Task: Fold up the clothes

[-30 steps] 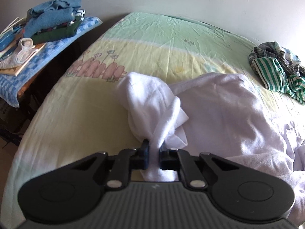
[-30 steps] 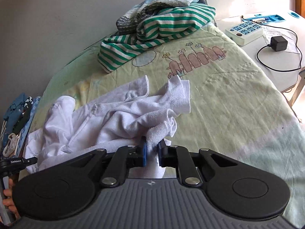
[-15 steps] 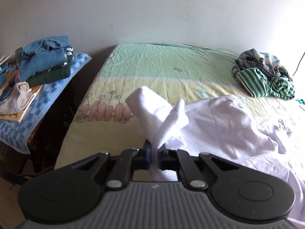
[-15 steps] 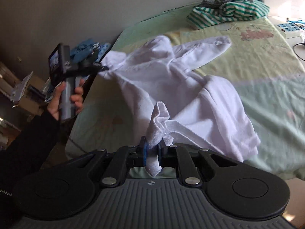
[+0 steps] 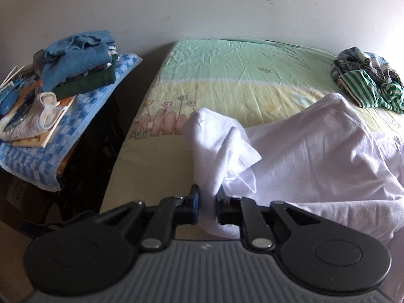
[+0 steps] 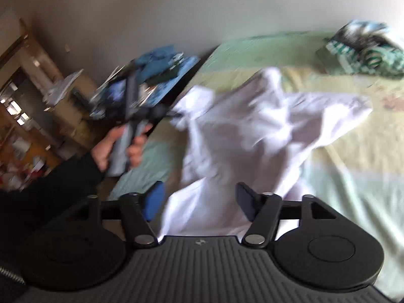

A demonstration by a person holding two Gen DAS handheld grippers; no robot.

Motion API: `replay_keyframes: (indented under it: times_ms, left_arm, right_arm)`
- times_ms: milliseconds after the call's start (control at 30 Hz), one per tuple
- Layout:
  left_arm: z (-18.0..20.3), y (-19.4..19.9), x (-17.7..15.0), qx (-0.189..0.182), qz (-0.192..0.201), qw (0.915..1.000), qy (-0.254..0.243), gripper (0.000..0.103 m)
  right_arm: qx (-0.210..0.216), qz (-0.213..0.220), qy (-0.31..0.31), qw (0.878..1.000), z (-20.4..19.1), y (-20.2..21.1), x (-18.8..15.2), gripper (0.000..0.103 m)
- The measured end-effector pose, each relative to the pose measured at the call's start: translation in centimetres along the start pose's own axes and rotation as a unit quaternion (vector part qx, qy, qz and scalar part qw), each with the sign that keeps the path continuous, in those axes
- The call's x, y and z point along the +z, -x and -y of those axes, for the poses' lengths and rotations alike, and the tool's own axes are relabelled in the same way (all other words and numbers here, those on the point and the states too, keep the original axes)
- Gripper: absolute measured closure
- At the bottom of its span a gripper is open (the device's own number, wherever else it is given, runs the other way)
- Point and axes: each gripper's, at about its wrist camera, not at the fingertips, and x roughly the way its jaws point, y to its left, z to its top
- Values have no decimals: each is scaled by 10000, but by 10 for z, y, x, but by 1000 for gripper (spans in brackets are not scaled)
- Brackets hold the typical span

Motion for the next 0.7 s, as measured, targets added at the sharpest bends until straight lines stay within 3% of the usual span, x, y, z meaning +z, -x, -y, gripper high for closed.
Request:
replay_keyframes:
  times_ms: [100,167,267,333,500,700]
  left_arm:
    - [-1,13,12,197,206,9996,-43,79]
    - [-1,21,21,329,344,9988,-71,79]
    - [-1,34,33,525,550,9970,-114,53]
    - [7,28,43,473,609,9970,-11,28]
    - [44,-19,53,385,340,9987,-76,32]
    - [78,-61,58,-182,278,9966,-757,27]
  right_arm:
    - [-872,214,-13,9960,50,-16,33,29]
    - [-1108,202,-92,9936,86,-39,55,30]
    - [-1527,28,-297,9878,135,-80,80,30]
    - [-1663,-33,-559,9845,161,-105,87,30]
    - [-1974,-220,-973,9752,226,-153,105,34]
    - [-1867,-156,-624,9803,233,-177,108,39]
